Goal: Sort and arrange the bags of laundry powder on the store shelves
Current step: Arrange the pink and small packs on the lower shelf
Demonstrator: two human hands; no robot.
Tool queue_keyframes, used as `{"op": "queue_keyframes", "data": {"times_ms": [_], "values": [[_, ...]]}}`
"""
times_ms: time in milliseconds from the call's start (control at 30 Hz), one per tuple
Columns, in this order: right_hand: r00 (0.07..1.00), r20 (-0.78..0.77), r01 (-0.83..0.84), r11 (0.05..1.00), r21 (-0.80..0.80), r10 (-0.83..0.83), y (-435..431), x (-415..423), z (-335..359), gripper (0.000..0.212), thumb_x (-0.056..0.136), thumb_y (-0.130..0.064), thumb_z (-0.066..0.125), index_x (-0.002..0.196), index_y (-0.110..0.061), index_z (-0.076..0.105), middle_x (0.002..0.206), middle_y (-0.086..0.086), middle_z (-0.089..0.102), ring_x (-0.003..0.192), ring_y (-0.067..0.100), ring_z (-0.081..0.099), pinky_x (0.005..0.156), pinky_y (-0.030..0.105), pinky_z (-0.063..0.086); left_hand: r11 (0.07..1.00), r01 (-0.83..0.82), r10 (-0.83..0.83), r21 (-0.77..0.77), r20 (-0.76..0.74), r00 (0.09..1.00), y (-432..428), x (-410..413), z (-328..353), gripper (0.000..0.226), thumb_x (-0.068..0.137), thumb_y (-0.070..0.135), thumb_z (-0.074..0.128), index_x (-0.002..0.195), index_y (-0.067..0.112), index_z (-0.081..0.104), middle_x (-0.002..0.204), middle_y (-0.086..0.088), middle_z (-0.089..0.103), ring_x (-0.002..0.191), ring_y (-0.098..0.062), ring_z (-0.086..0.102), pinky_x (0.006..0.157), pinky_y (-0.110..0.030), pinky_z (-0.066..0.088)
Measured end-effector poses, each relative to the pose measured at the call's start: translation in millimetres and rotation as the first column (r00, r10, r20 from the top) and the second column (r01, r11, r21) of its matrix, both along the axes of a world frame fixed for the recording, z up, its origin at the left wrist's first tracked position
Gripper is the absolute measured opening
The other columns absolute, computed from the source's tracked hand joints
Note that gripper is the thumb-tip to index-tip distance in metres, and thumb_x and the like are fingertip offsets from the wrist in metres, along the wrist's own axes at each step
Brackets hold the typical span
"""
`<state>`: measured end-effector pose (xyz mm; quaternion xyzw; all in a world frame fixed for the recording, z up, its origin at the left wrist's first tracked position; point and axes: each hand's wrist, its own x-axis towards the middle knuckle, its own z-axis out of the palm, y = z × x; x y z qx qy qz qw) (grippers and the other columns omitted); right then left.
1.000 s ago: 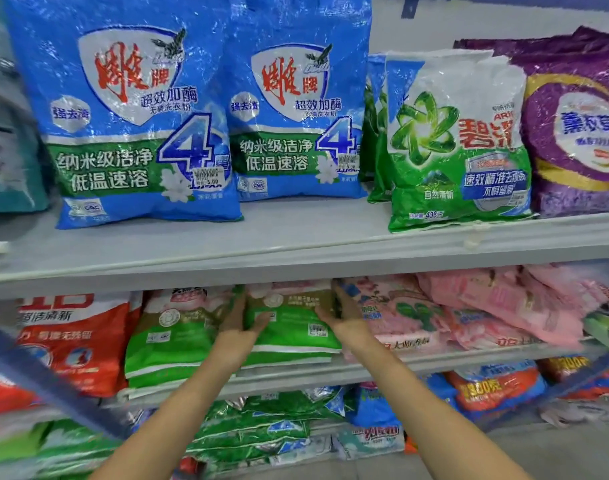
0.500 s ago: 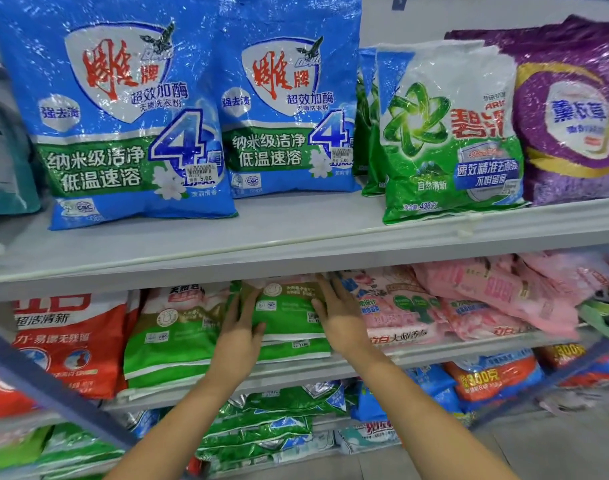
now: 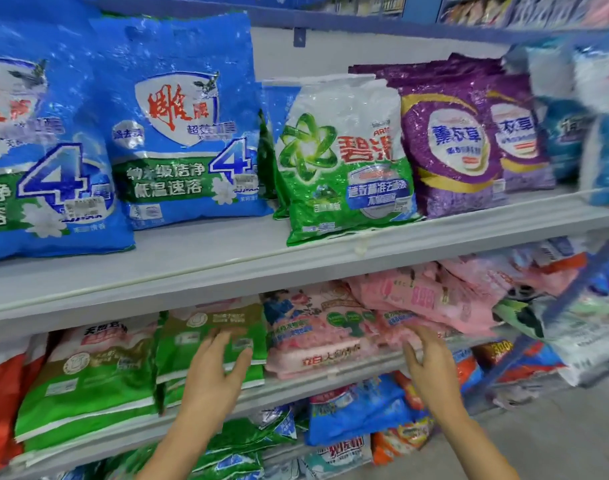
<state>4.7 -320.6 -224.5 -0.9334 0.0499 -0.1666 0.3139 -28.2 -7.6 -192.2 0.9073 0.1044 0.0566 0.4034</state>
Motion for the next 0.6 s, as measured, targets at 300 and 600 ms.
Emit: {"op": "queue_keyframes", "data": {"times_ms": [300,600], "values": [[0.982,-0.138,-0.181,0.872,-0.455,0.131,-115.2,80.5,20.1,0.048,0.056,-0.010,0.084,0.098,0.007,0.066,0.101,0.027,0.064,0.082,0.044,0.064,0.068,0.044,0.054,0.991,0.062,-0.050,-0.117,0.106,0.993,-141.7,56.4,-11.5,0.020,0.088,0.015,0.066,0.107,0.008,0.066,0.101,0.001,0.066,0.090,-0.012,0.062,0.074,-0.013,0.045],[0.908,-0.319,-0.418,0.644,-0.640,0.271,-91.1,126.3,10.4,0.097,0.033,-0.051,0.089,0.113,-0.002,0.067,0.103,0.020,0.069,0.085,0.034,0.069,0.075,0.053,0.053,0.962,-0.135,0.149,-0.236,0.040,0.988,-181.3,58.2,-20.7,0.011,0.086,0.016,0.069,0.097,0.017,0.066,0.098,0.003,0.068,0.090,-0.016,0.064,0.080,-0.038,0.053]]}}
